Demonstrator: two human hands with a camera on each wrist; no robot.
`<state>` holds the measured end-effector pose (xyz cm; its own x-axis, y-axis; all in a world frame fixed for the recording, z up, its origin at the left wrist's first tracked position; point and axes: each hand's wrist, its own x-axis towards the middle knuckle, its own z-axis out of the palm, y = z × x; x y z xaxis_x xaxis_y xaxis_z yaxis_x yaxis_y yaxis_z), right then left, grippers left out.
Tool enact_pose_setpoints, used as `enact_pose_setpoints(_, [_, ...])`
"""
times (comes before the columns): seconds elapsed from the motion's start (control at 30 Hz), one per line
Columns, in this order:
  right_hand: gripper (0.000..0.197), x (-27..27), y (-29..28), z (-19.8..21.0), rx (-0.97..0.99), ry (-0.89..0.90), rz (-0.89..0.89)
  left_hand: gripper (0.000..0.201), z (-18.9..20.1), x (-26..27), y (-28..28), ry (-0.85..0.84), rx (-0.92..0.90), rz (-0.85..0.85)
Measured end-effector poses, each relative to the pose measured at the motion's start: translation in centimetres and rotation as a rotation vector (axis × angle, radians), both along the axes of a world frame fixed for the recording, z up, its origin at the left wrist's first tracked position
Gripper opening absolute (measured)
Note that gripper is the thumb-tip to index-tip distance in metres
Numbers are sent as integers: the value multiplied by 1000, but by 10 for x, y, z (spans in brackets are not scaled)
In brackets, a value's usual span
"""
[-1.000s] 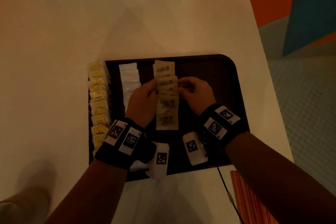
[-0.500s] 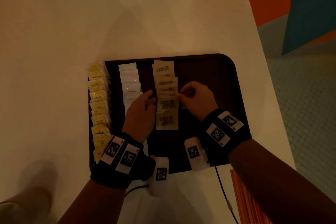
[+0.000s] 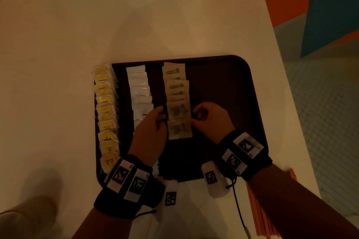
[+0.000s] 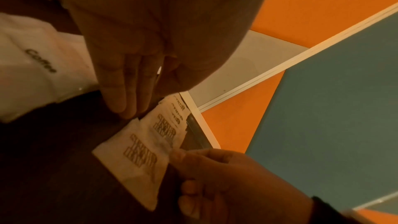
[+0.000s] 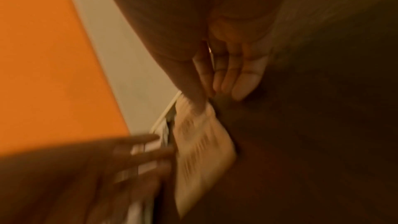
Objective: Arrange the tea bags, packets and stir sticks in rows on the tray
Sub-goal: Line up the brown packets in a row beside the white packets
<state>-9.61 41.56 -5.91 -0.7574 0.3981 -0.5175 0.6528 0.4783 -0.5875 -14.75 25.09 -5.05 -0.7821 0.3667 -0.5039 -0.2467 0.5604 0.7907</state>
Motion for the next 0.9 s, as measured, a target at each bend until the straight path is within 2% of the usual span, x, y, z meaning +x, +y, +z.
enact_pose_setpoints(0.13, [39, 10, -20, -6, 91, 0, 58, 56, -3, 8, 5, 84, -97, -110])
enact_pose_setpoints(0.3, [30, 14, -26, -8, 87, -6, 73, 52, -2, 5, 15, 206, -152, -204])
enact_pose_setpoints(0.47, [14, 17, -22, -9, 65, 11, 79, 55, 10, 4, 19, 201, -175, -213])
enact_pose_setpoints(0.6, [11, 17, -17, -7, 13, -6, 57, 48, 13, -1, 17, 223, -136, -202])
enact_pose_setpoints(0.7, [5, 17, -15, -6, -117, -1, -65, 47, 8, -7, 13, 223, -129, -118])
enact_pose_setpoints(0.77, [5, 15, -13, -5, -130, -9, -114, 47, 6, -9, 13, 202, -128, -129])
enact_pose_setpoints(0.9, [7, 6, -11, -4, -125, -93, -106, 46, 7, -10, 16, 138, -149, -150])
